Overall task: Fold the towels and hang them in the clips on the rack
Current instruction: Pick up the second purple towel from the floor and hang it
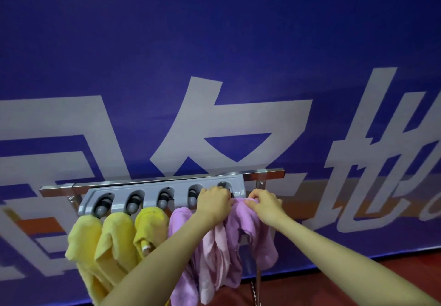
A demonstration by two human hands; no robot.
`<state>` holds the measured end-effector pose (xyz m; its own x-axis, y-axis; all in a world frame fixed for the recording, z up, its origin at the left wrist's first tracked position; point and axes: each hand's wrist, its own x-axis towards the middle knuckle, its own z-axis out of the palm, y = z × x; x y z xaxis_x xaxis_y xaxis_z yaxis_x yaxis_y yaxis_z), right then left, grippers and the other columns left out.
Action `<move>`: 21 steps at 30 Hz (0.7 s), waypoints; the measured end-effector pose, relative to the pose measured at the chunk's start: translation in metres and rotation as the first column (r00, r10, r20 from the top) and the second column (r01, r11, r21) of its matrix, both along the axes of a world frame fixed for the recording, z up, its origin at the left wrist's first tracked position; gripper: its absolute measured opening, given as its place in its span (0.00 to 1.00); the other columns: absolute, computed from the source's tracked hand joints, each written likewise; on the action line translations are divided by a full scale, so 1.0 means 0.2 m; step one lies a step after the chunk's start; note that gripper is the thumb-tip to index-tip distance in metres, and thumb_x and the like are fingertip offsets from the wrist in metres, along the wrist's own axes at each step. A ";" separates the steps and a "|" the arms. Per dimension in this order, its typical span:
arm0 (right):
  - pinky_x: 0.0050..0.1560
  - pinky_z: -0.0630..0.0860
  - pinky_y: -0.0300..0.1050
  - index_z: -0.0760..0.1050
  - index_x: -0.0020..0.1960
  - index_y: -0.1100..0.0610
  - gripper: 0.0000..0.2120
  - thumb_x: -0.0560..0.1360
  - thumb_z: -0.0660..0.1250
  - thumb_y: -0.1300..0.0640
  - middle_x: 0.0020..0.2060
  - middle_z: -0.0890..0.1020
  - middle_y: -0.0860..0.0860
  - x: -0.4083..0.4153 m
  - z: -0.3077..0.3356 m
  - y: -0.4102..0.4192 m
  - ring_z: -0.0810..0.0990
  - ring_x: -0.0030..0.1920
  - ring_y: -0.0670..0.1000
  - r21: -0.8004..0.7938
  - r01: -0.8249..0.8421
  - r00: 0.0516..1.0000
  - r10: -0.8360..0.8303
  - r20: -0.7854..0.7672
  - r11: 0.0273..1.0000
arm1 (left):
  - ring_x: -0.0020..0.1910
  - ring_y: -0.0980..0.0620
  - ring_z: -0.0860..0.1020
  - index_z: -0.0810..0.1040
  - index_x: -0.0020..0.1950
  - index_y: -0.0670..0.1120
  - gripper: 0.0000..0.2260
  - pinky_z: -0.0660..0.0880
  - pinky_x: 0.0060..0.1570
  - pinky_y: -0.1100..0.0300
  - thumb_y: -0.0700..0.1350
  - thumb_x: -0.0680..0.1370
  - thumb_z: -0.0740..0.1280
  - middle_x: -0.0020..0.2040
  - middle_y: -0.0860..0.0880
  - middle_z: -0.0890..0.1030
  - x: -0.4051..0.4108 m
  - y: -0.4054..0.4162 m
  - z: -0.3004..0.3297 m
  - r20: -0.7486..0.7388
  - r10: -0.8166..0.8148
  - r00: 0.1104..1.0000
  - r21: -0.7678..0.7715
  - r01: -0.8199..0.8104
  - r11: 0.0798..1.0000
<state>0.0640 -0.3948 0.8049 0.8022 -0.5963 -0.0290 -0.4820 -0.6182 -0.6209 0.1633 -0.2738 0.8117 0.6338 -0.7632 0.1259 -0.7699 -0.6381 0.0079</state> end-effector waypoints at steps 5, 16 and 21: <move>0.48 0.60 0.45 0.69 0.35 0.48 0.12 0.78 0.62 0.53 0.29 0.72 0.45 0.01 -0.03 0.00 0.71 0.43 0.50 -0.073 -0.050 0.998 0.047 -0.042 0.996 | 0.60 0.44 0.73 0.79 0.58 0.45 0.16 0.66 0.54 0.52 0.51 0.81 0.55 0.59 0.45 0.78 0.00 0.00 -0.02 0.079 -0.046 0.996 0.050 0.042 0.998; 0.41 0.76 0.43 0.74 0.32 0.52 0.12 0.71 0.71 0.63 0.32 0.79 0.49 0.00 0.04 -0.08 0.77 0.36 0.47 0.030 -0.106 0.988 0.102 0.114 0.994 | 0.53 0.40 0.77 0.77 0.53 0.45 0.09 0.71 0.45 0.53 0.46 0.77 0.62 0.54 0.43 0.80 0.00 0.02 0.07 -0.190 0.011 0.982 -0.067 -0.024 0.997; 0.36 0.71 0.32 0.77 0.37 0.55 0.09 0.73 0.67 0.67 0.32 0.78 0.48 -0.03 0.11 -0.08 0.77 0.35 0.44 0.068 -0.107 0.980 0.094 0.173 0.992 | 0.47 0.44 0.77 0.78 0.47 0.45 0.08 0.73 0.44 0.54 0.42 0.76 0.59 0.48 0.45 0.82 0.02 0.10 0.15 -0.309 -0.039 0.950 -0.144 -0.006 0.990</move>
